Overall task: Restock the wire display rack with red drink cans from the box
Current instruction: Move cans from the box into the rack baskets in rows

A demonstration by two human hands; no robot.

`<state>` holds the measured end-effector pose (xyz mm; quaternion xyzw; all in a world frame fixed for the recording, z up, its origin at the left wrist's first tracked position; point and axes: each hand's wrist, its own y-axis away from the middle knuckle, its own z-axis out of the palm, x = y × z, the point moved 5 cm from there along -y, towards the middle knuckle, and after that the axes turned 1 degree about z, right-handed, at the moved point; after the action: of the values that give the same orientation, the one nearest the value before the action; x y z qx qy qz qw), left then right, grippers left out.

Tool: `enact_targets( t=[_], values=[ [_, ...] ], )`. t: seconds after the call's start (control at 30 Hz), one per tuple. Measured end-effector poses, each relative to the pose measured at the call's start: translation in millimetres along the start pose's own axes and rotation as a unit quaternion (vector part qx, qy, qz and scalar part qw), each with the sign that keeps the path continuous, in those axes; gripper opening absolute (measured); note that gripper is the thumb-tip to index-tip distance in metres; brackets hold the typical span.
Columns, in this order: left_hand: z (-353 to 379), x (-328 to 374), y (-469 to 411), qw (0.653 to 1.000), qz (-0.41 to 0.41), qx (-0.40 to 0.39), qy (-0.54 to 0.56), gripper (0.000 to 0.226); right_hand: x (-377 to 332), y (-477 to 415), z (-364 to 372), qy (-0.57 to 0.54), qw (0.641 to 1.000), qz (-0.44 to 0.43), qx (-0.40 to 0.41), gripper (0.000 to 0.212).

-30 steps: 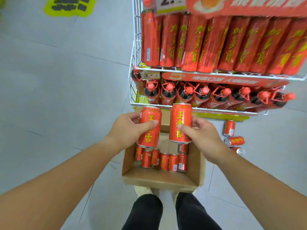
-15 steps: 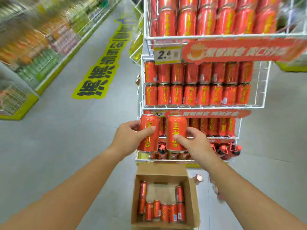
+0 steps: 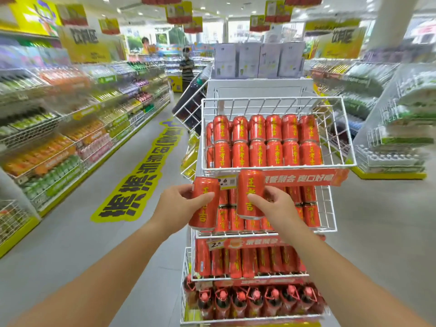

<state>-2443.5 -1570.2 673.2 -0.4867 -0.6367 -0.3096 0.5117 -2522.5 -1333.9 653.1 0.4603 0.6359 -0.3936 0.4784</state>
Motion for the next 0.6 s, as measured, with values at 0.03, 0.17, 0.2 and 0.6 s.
enact_targets(
  t=[0.03, 0.17, 0.2, 0.6],
  values=[
    [0, 11, -6, 1.000, 0.003, 0.003, 0.002, 0.021, -7, -8, -6, 0.001, 1.000, -0.009, 0.001, 0.021],
    [9, 52, -38, 0.999, 0.029, 0.025, 0.000, 0.022, -30, -47, -30, 0.006, 0.999, -0.035, 0.005, 0.064],
    [14, 62, -46, 0.999, 0.035, 0.030, 0.000, 0.023, -34, -57, -36, 0.000, 0.999, -0.040, 0.005, 0.077],
    [63, 95, -164, 0.994, -0.015, 0.063, -0.089, 0.032, -41, -179, -69, 0.007, 0.998, -0.057, -0.020, 0.087]
  ],
)
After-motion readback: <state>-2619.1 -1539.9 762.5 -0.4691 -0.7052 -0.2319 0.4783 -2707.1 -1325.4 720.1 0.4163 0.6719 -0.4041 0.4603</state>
